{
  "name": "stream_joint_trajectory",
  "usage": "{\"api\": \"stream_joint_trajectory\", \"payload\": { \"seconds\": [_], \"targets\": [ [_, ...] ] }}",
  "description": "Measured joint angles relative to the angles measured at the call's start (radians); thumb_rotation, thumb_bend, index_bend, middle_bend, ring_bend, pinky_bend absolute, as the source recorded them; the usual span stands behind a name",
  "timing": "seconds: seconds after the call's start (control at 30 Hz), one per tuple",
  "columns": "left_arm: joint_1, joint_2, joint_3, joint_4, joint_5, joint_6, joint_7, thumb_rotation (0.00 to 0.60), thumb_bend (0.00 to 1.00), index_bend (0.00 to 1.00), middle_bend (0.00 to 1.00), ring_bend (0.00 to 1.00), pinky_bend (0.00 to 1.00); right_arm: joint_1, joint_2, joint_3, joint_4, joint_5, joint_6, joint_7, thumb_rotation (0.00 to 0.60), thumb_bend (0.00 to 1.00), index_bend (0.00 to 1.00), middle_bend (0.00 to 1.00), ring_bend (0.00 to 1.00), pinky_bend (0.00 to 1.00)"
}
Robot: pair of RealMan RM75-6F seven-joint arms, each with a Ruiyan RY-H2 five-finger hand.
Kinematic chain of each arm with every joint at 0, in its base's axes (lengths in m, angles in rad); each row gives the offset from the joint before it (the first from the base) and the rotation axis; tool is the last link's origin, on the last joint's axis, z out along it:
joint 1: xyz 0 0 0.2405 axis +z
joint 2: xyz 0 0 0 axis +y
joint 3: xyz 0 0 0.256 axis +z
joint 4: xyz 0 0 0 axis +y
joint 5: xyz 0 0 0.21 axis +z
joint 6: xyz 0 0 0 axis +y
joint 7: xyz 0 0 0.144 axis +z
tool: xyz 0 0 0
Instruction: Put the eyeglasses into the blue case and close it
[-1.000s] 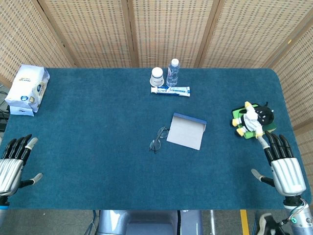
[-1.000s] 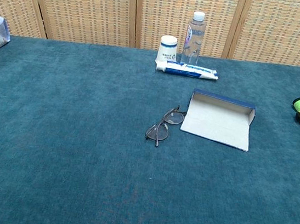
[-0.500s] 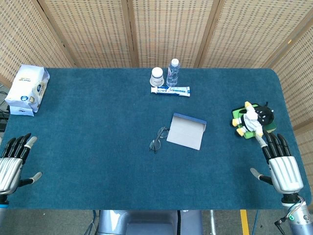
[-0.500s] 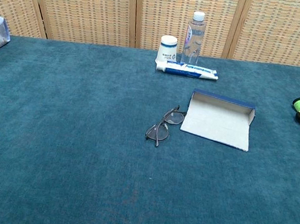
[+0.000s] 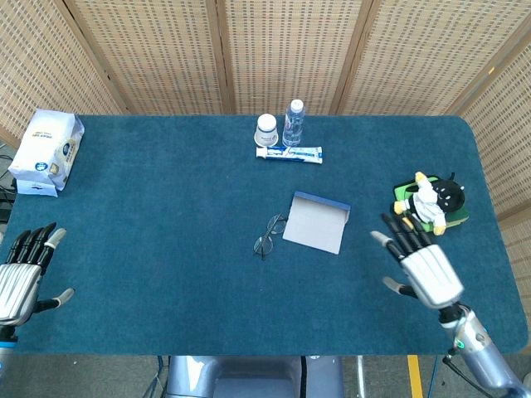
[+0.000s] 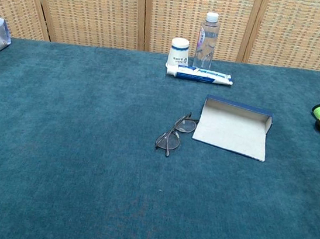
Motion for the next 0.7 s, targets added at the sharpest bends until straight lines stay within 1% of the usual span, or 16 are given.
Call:
{"api": "stream_joint_trajectory", "payload": {
  "seconds": [0.1,0.17,0.33,0.53,0.7],
  "targets": [
    [-0.009,-0.008,-0.010,0.008,-0.020,-0.013,0.005,0.600,0.01,0.00,0.00,0.00,0.00,0.084,-0.011,0.006,0.016,-0.039,-0.079,0.017,0.600,0.29,0.28,0.01,0.00,0.00],
    [-0.012,-0.011,-0.016,0.012,-0.032,-0.018,0.008,0.600,0.01,0.00,0.00,0.00,0.00,0.140,-0.028,0.012,0.032,-0.060,-0.134,0.023,0.600,0.31,0.29,0.02,0.00,0.00],
    [-0.017,-0.015,-0.027,0.014,-0.065,-0.029,0.017,0.600,0.01,0.00,0.00,0.00,0.00,0.247,-0.086,0.024,0.080,-0.091,-0.244,0.004,0.600,0.31,0.29,0.03,0.00,0.00],
    [-0.030,-0.018,-0.041,0.013,-0.110,-0.056,0.033,0.600,0.01,0.00,0.00,0.00,0.00,0.353,-0.164,0.046,0.135,-0.082,-0.381,-0.060,0.600,0.34,0.31,0.04,0.00,0.03],
    [-0.039,-0.020,-0.053,0.012,-0.147,-0.076,0.042,0.600,0.01,0.00,0.00,0.00,0.00,0.441,-0.255,0.073,0.218,-0.055,-0.481,-0.133,0.600,0.34,0.32,0.06,0.00,0.05]
  ]
}}
